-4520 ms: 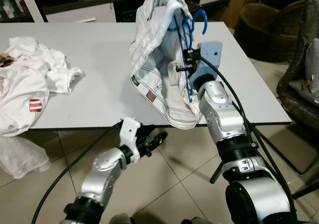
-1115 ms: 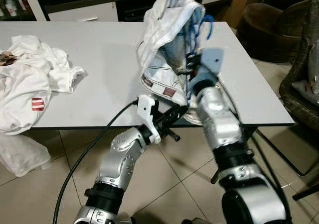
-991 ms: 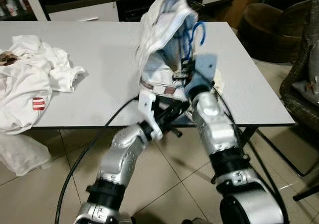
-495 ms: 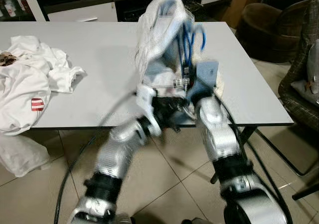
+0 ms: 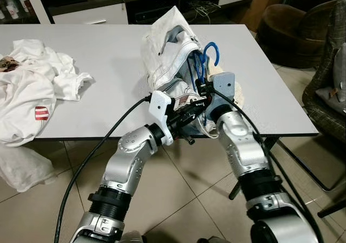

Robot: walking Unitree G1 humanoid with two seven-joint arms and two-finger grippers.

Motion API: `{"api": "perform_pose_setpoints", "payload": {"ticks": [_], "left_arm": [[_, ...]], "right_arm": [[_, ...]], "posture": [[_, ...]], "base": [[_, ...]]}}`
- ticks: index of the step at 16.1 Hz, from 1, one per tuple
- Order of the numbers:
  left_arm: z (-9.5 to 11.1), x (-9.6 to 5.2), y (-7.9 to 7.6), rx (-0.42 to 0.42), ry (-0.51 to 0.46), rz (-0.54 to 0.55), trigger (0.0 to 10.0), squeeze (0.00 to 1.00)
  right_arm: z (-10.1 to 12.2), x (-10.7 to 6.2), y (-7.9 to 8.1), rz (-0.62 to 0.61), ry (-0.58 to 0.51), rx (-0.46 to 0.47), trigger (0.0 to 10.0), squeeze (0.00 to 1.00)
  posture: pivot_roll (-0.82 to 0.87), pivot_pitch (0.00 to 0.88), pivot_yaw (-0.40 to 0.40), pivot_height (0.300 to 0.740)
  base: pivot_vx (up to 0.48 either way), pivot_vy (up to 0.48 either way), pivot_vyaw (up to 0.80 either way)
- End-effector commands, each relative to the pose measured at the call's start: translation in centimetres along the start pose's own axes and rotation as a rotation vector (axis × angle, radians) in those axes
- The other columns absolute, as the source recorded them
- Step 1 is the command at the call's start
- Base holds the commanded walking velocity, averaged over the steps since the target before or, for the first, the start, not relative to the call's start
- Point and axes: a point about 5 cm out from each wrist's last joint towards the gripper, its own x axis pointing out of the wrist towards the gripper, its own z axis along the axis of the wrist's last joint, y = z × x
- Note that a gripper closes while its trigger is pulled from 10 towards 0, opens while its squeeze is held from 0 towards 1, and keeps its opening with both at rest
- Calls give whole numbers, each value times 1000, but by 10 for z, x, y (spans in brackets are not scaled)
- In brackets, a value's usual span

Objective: Hang hanger

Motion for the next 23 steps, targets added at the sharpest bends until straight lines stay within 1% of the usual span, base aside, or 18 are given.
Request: {"api": "perform_pose_setpoints", "payload": {"ticks": [1, 2, 3, 4, 6, 7, 8, 9, 10, 11, 12, 14, 15, 17, 20, 21, 22, 23], "left_arm": [[30, 8, -5, 85, -111, -29, 4353, 0], [31, 7, -2, 118, -96, -18, 9882, 0], [26, 6, 0, 171, -51, -17, 10000, 0], [24, 5, -1, 185, -27, -30, 10000, 0], [18, 3, -4, 146, 15, -80, 10000, 0], [16, 4, -2, 101, 31, -49, 10000, 0], [15, 4, -2, 114, 33, -42, 10000, 0], [14, 3, -2, 181, 33, -45, 10000, 851], [14, 2, -3, 201, 36, -57, 10000, 1000], [14, 1, -4, 243, 39, -63, 10000, 1000], [16, 2, -1, 297, 35, -28, 10000, 1000], [20, 3, 5, 331, 18, 43, 10000, 1000], [25, 3, 9, 380, 4, 65, 10000, 0], [35, 0, 7, 531, -24, 35, 10000, 0], [51, -7, 8, 829, -84, 30, 10000, 0], [53, -10, 9, 866, -92, 20, 10000, 47], [51, -13, 11, 841, -89, 14, 10000, 1000], [51, -15, 13, 826, -82, 27, 10000, 1000]], "right_arm": [[-23, -7, 9, 76, 117, -45, 10000, 0], [-26, -10, 11, 105, 133, -50, 10000, 0], [-25, -11, 12, 124, 132, -47, 10000, 0], [-24, -11, 13, 126, 127, -42, 10000, 0], [-18, -10, 12, 124, 106, -27, 10000, 0], [-13, -9, 11, 120, 86, -21, 10000, 0], [-9, -8, 9, 117, 72, -20, 10000, 0], [-7, -8, 8, 117, 69, -21, 10000, 0], [-7, -8, 8, 117, 69, -21, 10000, 0], [-8, -9, 8, 119, 72, -20, 10000, 0], [-9, -9, 9, 120, 76, -20, 10000, 0], [-10, -9, 9, 119, 80, -18, 10000, 0], [-11, -9, 9, 117, 84, -11, 10000, 0], [-10, -9, 9, 111, 84, 4, 10000, 0], [-9, -8, 8, 103, 82, 18, 10000, 0], [-9, -8, 8, 103, 82, 20, 10000, 0], [-9, -7, 8, 103, 82, 21, 10000, 0], [-9, -7, 8, 104, 82, 22, 10000, 0]], "posture": [[60, 0, 6, 740], [61, 0, 3, 740], [61, 0, 3, 740], [58, 0, 3, 740], [58, 0, 3, 740], [53, 0, 5, 740], [53, 0, 5, 740], [52, 0, 4, 740], [52, 0, 4, 740], [54, 0, 3, 740], [55, 0, 4, 740], [57, 0, 4, 740], [56, 0, 3, 740], [57, 0, 3, 740], [58, 0, 3, 740], [60, 0, 2, 740], [60, 0, 2, 740], [62, 0, 1, 740]], "base": [[0, 0, 0], [0, 0, 0], [0, 0, 0], [0, 0, 0], [0, 0, 0], [0, 0, 0], [0, 0, 0], [0, 0, 0], [0, 0, 0], [0, 0, 0], [0, 0, 0], [0, 0, 0], [0, 0, 0], [0, 0, 0], [0, 0, 0], [0, 0, 0], [0, 0, 0], [0, 0, 0]]}}
